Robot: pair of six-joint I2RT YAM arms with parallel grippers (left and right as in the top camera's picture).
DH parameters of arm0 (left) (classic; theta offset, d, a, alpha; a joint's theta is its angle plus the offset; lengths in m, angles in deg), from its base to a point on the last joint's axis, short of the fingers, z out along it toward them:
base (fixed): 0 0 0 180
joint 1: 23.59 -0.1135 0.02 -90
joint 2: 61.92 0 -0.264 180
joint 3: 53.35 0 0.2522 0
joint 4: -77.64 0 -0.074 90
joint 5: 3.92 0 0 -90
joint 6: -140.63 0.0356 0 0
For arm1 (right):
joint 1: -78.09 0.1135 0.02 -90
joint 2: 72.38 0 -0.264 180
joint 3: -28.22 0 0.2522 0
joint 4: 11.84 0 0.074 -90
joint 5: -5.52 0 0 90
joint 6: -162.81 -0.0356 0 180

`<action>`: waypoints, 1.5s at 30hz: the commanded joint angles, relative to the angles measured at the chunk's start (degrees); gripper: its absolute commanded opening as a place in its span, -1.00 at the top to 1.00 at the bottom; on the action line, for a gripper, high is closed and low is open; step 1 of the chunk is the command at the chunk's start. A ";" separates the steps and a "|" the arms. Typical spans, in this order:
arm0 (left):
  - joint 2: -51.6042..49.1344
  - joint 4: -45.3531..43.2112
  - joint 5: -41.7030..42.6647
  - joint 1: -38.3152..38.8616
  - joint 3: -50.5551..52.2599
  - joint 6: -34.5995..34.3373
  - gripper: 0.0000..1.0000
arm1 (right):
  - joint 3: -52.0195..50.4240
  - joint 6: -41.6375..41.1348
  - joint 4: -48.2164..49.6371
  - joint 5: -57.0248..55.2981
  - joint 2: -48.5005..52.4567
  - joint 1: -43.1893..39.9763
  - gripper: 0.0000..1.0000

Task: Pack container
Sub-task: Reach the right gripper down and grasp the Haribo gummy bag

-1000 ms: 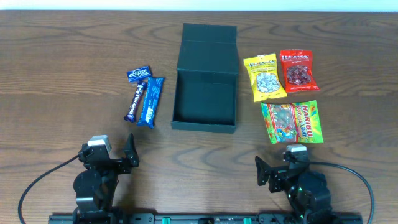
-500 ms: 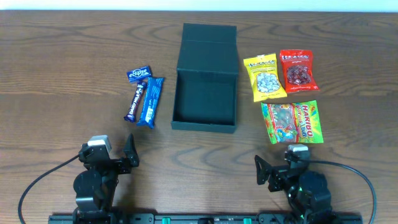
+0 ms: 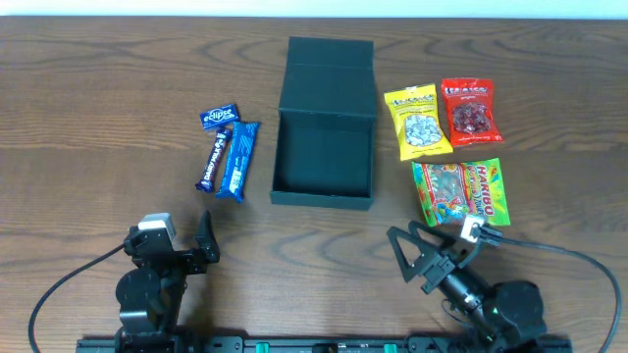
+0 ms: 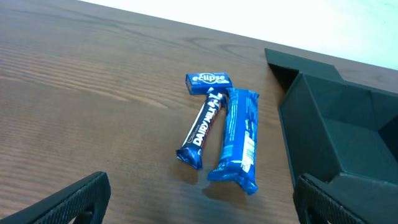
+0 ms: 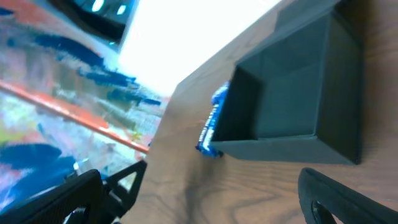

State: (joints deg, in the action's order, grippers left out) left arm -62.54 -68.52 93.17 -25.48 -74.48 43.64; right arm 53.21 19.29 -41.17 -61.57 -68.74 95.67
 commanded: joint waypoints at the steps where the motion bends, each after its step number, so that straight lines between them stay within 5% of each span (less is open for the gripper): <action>1: 0.42 0.17 -0.02 -0.35 1.29 1.22 -0.90 | 6.36 3.50 -4.66 -2.45 7.39 -1.60 -0.98; 5: 0.42 0.17 -0.02 -0.35 1.29 1.22 -0.90 | 20.48 8.55 -19.39 -11.41 22.82 -3.30 -0.99; 10: 0.42 0.17 -0.02 -0.35 1.29 1.22 -0.90 | 36.68 -3.45 -36.54 -27.34 43.71 -4.66 -0.99; 20: 0.42 0.17 -0.02 -0.35 1.29 1.22 -0.90 | 47.28 -16.55 -35.54 -30.27 79.10 -7.74 -0.78; 33: 0.42 0.17 -0.02 -0.35 1.29 1.22 -0.90 | 47.69 -9.97 -24.92 -24.87 90.92 -12.26 -0.67; 45: 0.42 0.17 -0.02 -0.35 1.29 1.22 -0.90 | 47.69 -8.55 -22.53 -23.89 98.66 -13.46 -0.01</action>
State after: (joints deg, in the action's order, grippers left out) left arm -62.50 -68.72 93.17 -25.48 -74.44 43.64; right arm 100.09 10.35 -63.90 -85.61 28.17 82.97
